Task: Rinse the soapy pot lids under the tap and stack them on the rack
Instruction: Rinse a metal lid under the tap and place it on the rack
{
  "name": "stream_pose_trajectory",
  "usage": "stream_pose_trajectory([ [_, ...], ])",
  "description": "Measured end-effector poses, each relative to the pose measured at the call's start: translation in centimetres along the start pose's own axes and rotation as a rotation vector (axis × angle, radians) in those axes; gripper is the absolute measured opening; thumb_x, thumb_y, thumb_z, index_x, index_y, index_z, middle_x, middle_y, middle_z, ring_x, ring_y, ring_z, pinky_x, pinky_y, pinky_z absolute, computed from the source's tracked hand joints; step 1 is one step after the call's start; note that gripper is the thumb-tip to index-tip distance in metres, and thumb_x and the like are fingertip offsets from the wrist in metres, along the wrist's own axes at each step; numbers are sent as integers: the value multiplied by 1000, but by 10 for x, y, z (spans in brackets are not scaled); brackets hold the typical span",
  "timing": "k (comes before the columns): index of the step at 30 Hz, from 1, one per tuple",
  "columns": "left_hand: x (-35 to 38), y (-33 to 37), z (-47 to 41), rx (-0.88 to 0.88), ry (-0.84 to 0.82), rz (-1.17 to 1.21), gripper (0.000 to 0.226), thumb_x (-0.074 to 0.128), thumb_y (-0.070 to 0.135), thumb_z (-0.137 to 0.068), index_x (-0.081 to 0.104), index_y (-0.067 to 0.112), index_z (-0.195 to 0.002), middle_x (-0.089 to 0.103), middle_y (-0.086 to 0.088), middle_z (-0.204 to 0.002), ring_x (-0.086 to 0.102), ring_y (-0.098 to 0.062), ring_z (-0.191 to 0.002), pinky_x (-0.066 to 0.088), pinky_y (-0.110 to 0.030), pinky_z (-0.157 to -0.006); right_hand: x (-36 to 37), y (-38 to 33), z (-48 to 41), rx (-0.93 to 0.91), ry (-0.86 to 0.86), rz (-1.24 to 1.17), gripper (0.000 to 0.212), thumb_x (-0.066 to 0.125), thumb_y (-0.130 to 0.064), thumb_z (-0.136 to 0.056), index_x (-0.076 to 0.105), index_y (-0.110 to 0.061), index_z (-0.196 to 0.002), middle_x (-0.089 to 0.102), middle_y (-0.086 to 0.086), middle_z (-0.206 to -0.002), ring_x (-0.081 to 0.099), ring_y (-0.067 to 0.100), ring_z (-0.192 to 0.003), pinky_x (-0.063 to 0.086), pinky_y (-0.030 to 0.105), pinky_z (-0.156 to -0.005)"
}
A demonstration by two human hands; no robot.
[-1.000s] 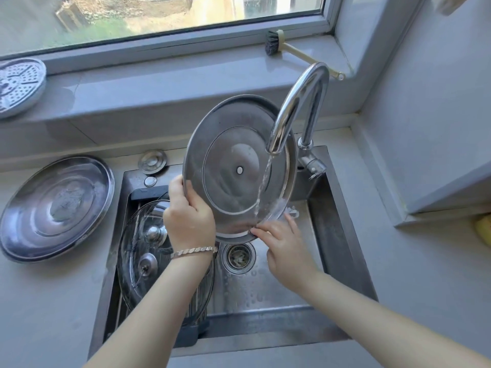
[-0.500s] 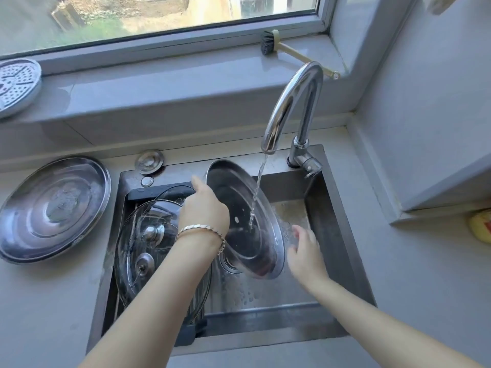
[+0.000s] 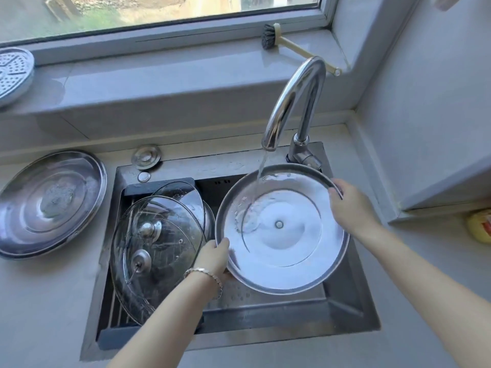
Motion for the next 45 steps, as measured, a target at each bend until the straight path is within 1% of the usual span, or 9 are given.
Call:
stream_pose_trajectory([
  [5,6,12,8,118,-13,206,10,43,17,-95,48,14,-88,57,-9,-82,58,-22,-70,51,-38,-72,-16,-16,2,-194,121,-211,31,42,-13,-97,55,-14,-126,62,-5,-113,55,11,-103,35,10,-77],
  [11,-20,61,65,860,145,-367,70,50,40,-87,13,28,-145,27,4,-150,24,-2,-134,19,-13,-106,40,40,13,81,1,-509,31,41,-11,-98,53,-11,-126,57,-5,-115,53,13,-110,38,17,-90],
  [16,12,56,95,1445,155,-1064,66,31,73,-82,62,26,-114,36,-17,-146,21,-37,-140,19,-53,-112,81,62,34,336,-235,-541,21,43,-7,-96,63,-12,-99,65,6,-92,60,19,-81,48,19,-66],
  [21,33,53,109,1729,26,-1066,67,31,67,-86,71,16,-71,74,5,-94,66,-16,-103,51,-37,-88,80,72,36,568,-435,-537,17,48,0,-90,62,-2,-80,63,8,-55,60,19,-47,48,22,-47],
  [25,30,64,91,1432,-47,-617,54,34,59,-91,62,21,-65,64,13,-61,58,-2,-56,42,-6,-56,57,55,22,630,-414,-684,25,42,-28,-97,54,-9,-87,58,10,-73,57,20,-62,51,25,-48],
  [27,21,64,75,1121,-3,-315,52,38,60,-87,42,17,-56,44,9,-49,38,-5,-46,29,-10,-47,53,38,15,554,-413,-784,40,33,-37,-99,57,-5,-96,62,13,-85,61,21,-75,52,28,-63],
  [33,-20,21,15,298,231,440,50,41,54,-90,56,12,-67,64,-10,-83,61,-27,-83,49,-37,-86,75,-19,22,110,-314,-366,39,32,-24,-100,48,-9,-133,48,6,-139,43,17,-128,31,30,-107],
  [40,-23,50,30,298,278,482,41,37,44,-96,61,11,-90,61,-5,-92,57,-22,-90,44,-29,-84,121,-152,93,-695,-269,16,70,12,-42,-86,21,-10,-147,10,4,-157,0,7,-142,-10,22,-115],
  [45,-28,42,33,391,287,452,55,39,54,-90,54,6,-67,57,-13,-73,53,-24,-72,50,-44,-79,109,-138,7,-137,-239,-59,62,16,-47,-98,8,-13,-150,1,9,-158,-6,19,-146,-6,35,-116],
])
Point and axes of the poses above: each hand's wrist, its own z-axis away from the middle knuckle, its own x-axis out of the palm, y = z × x, the point moved 9 cm from there along -z, towards the middle knuckle
